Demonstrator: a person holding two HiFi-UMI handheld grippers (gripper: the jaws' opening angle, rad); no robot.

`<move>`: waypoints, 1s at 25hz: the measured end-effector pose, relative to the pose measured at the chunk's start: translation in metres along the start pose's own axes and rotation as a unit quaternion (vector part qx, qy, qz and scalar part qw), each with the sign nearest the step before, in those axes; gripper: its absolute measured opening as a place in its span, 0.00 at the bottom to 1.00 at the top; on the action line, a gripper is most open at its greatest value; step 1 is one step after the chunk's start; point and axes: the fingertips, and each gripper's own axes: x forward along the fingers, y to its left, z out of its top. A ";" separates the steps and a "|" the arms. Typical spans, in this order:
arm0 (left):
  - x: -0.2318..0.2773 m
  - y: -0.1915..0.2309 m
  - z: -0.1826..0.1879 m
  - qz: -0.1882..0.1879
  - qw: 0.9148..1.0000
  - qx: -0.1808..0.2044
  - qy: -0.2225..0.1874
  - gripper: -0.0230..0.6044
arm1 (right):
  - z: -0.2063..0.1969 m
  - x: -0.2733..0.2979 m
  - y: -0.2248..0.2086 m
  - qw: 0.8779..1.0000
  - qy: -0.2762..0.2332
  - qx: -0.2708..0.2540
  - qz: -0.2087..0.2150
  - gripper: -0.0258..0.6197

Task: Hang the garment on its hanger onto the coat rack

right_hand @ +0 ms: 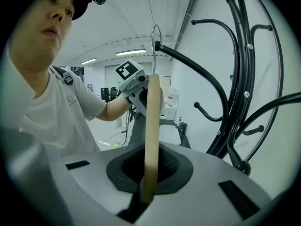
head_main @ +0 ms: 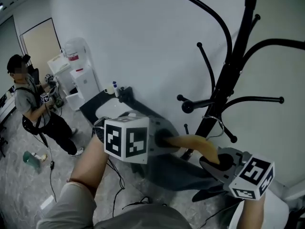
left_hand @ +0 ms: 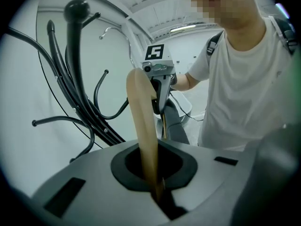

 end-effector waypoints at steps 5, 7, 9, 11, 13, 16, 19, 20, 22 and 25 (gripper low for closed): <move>-0.009 0.029 -0.003 -0.016 0.999 0.030 -0.020 0.04 | 0.016 0.006 -0.021 0.999 0.006 0.024 -0.027 0.07; -0.007 0.033 -0.008 -0.025 0.999 0.031 -0.029 0.04 | 0.017 0.011 -0.026 0.999 0.013 0.032 -0.032 0.07; -0.004 0.033 -0.015 -0.034 0.998 0.029 -0.038 0.04 | 0.013 0.018 -0.028 0.998 0.021 0.040 -0.036 0.06; 0.001 0.033 -0.023 -0.041 0.998 0.024 -0.044 0.04 | 0.008 0.026 -0.031 0.998 0.029 0.046 -0.038 0.07; 0.009 0.034 -0.029 -0.048 0.998 0.015 -0.049 0.04 | 0.001 0.032 -0.035 0.997 0.036 0.054 -0.043 0.07; 0.026 0.039 -0.038 -0.053 0.997 0.000 -0.050 0.04 | -0.014 0.035 -0.046 0.995 0.042 0.063 -0.058 0.07; 0.038 0.049 -0.045 -0.051 0.998 -0.008 -0.046 0.04 | -0.024 0.038 -0.062 0.993 0.050 0.049 -0.091 0.07; 0.041 0.052 -0.046 -0.049 0.998 -0.010 -0.046 0.04 | -0.026 0.038 -0.068 0.992 0.053 0.041 -0.108 0.07; 0.050 0.059 -0.050 -0.044 0.998 -0.011 -0.043 0.04 | -0.033 0.040 -0.081 0.987 0.060 0.024 -0.149 0.07; 0.069 0.068 -0.060 -0.039 0.999 -0.010 -0.033 0.04 | -0.047 0.043 -0.100 0.974 0.093 0.007 -0.208 0.07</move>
